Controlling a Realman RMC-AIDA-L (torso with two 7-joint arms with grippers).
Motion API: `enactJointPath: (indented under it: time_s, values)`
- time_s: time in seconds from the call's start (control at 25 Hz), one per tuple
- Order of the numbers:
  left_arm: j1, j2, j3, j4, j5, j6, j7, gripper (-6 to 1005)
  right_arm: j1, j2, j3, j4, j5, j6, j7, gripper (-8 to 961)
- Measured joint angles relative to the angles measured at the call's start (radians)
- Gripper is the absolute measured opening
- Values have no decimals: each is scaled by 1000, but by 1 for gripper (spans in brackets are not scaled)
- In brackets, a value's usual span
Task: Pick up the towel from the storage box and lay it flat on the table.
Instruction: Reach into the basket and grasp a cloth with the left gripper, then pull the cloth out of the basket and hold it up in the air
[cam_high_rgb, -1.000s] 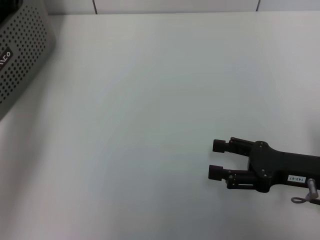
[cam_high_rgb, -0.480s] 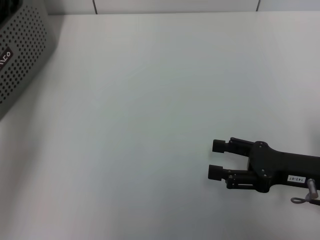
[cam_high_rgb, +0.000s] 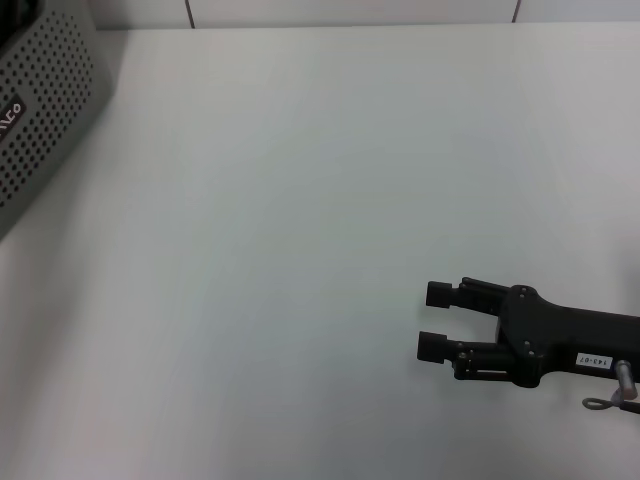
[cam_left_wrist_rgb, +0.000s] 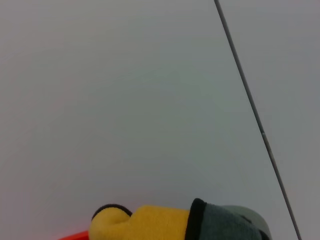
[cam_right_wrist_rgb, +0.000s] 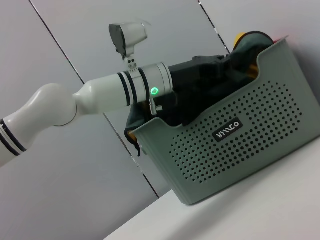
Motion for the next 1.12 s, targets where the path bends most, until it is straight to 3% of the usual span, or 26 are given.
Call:
enactJointPath:
  time_s: [0.28, 0.52, 0.56, 0.76, 0.92, 1.12]
  values:
    - [57, 2, 62, 93, -6, -47, -80, 67, -13, -1, 0, -1, 20, -4, 0, 856]
    - [148, 9, 134, 265, -100, -68, -100, 50, -20, -4, 0, -13, 40, -12, -3, 856]
    - [201, 10, 173, 349, -161, -85, -87, 51, -20, -5, 0, -14, 47, -18, -10, 856]
    - [273, 17, 248, 465, -238, -129, -71, 43, -32, -6, 0, -15, 103, -49, -79, 856]
    - [303, 36, 310, 546, -317, -124, -43, 30, -36, -10, 0, -19, 167, -75, -154, 856]
    - [254, 82, 355, 557, -494, -82, 29, 27, -49, -13, 1, -71, 198, -86, -196, 855]
